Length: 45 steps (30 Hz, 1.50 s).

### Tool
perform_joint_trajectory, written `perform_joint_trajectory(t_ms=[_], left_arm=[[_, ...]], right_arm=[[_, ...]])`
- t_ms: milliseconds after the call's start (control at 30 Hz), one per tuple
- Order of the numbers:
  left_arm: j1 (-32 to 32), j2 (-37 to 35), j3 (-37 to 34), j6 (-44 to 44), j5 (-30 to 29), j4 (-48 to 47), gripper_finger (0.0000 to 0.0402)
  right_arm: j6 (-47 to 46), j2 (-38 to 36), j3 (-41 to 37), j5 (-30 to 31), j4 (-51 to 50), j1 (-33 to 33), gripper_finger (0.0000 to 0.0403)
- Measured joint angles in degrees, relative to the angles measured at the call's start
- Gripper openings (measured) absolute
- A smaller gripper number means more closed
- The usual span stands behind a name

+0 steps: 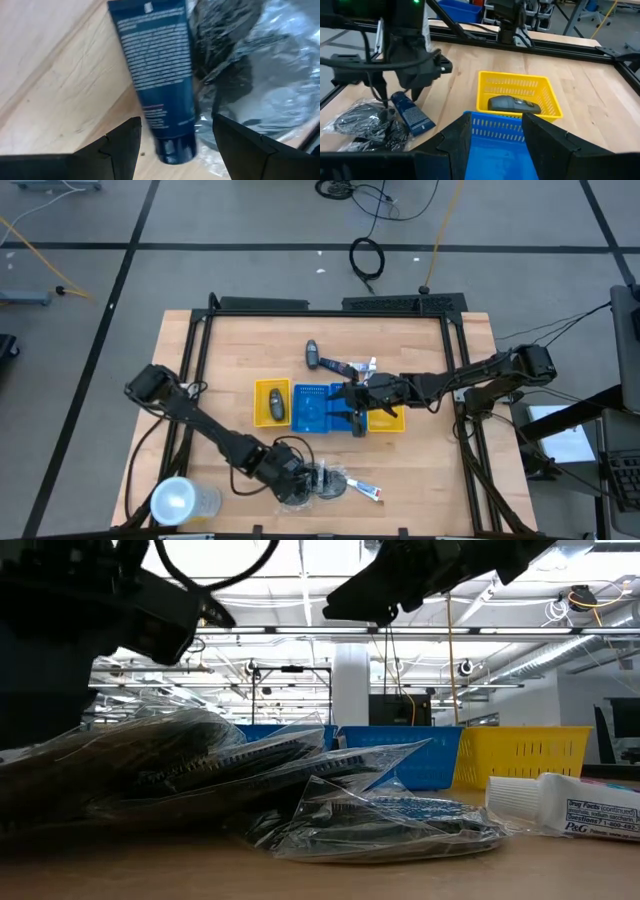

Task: Pick & Place Travel size toiletries
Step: Put the blue shaving cream into the right blue basket

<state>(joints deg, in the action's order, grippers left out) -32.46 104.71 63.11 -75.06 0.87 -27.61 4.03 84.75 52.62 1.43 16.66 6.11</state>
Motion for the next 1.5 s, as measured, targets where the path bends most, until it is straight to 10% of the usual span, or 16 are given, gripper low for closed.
perform_joint_trajectory(t_ms=[433,733,1133,1500], left_arm=[[0.1,0.1,0.0,-0.1,1.7,-3.7,0.0235],[0.1,-0.1,0.0,-0.1,2.3,-3.7,0.0095],[0.1,-2.5,-0.1,1.3,2.3,-4.0,0.0095],[0.1,-12.8,-0.1,8.3,-9.9,-3.9,0.0095]], right_arm=[[0.3,0.0,0.0,0.0,-0.3,0.0,0.0167],[0.3,0.0,0.0,0.0,-0.4,0.0,0.0167],[0.3,0.0,0.0,0.0,-0.7,0.0,0.0167],[0.1,0.0,0.0,0.0,-0.7,0.0,0.0167]])
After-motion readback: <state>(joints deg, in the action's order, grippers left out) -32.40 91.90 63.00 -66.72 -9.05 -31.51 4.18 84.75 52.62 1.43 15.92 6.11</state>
